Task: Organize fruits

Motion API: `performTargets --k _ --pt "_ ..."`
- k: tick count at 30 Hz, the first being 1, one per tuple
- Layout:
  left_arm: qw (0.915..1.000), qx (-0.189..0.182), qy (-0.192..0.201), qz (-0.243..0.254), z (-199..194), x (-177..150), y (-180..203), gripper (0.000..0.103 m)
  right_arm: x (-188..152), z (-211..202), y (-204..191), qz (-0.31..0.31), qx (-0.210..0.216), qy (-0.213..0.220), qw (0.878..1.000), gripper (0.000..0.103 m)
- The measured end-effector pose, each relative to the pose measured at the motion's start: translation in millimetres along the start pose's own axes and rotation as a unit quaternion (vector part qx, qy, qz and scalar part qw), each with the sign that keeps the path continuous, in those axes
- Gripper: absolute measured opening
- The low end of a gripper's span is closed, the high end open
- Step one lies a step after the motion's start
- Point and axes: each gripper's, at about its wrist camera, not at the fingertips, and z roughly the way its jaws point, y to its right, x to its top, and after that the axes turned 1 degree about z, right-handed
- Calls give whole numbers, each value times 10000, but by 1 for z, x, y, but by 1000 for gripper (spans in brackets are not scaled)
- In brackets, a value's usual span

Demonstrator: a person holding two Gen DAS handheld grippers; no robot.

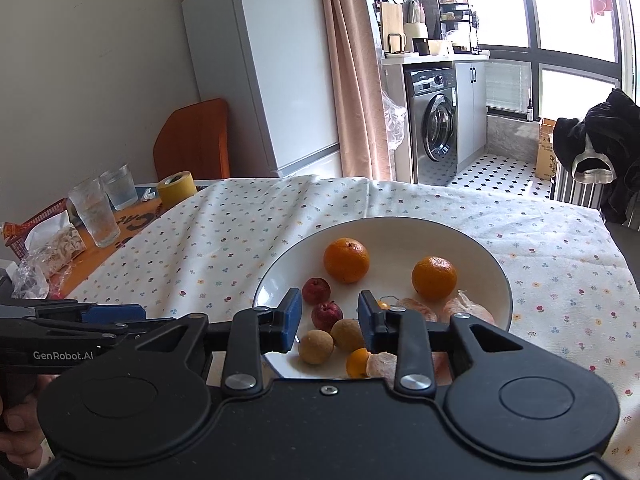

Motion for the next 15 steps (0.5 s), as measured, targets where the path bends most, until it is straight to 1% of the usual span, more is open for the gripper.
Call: performTargets --k 4,8,10,12,15 --pt "10000 5 37 1 -6 -2 1 72 -3 -8 0 15 -40 1 10000 34" --pt "9999 -23 103 39 -14 -3 3 78 -6 -16 -1 53 -58 26 10000 36" --pt "9999 -26 134 68 -19 -4 4 84 -7 -19 -2 62 -27 17 10000 38" --pt "9998 -21 164 103 -24 -5 6 87 -8 -25 -4 54 -23 43 10000 46" --pt "9998 -33 167 125 -30 -6 8 90 -10 -34 -6 52 -37 88 9999 52"
